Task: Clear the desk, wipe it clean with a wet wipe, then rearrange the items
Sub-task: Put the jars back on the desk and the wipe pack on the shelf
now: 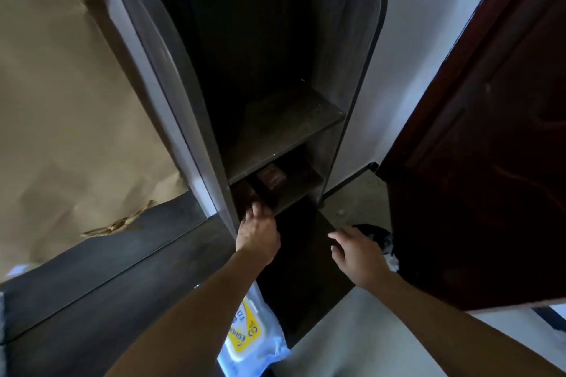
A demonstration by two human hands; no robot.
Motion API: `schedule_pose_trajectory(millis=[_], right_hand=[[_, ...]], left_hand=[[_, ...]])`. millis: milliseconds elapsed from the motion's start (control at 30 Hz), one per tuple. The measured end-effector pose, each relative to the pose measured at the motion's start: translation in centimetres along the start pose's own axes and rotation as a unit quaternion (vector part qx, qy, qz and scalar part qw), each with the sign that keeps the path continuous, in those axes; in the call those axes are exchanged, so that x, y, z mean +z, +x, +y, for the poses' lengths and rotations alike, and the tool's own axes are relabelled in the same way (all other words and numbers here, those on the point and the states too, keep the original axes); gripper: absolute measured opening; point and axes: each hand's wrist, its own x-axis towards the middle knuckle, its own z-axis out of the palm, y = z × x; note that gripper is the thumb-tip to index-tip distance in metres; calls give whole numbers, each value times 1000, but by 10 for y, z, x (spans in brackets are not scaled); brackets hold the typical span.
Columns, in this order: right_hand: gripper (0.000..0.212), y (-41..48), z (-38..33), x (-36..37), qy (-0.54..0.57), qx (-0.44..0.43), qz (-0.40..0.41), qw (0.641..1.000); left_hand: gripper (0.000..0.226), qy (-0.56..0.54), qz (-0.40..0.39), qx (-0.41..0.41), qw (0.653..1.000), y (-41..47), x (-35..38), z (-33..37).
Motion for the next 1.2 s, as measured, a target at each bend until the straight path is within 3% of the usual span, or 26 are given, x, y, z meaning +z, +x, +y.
schedule_pose_trajectory(millis=[133, 300, 400, 533, 700, 800, 967, 1100, 1200], right_hand=[[25, 41, 22, -6, 8, -33, -13, 999], [23, 115, 30, -8, 27, -149, -29, 988], [24, 160, 20, -4, 62, -223, -45, 972], [26, 206, -3, 4, 49, -257, -64, 963], [43, 233, -26, 21, -35, -262, -181, 947], [50, 233, -26, 32, -59, -275, -192, 940], [44, 222, -3, 28, -25, -309, -141, 940], [47, 212, 14, 24, -24, -322, -155, 934], [52, 205, 20, 25, -21, -329, -168, 929]], left_hand=[[83, 15, -37, -69, 997, 19, 11, 8], [91, 57, 6, -147, 988, 14, 31, 22], [79, 39, 51, -174, 983, 15, 35, 31], [63, 4, 140, -214, 967, 14, 38, 53], [42, -78, 173, -285, 939, 20, 41, 61], [30, -110, 204, -349, 908, 27, 42, 61], [39, -188, 267, -456, 828, 36, 40, 76], [41, -259, 305, -522, 753, 47, 31, 82], [41, -311, 303, -547, 716, 51, 28, 84]])
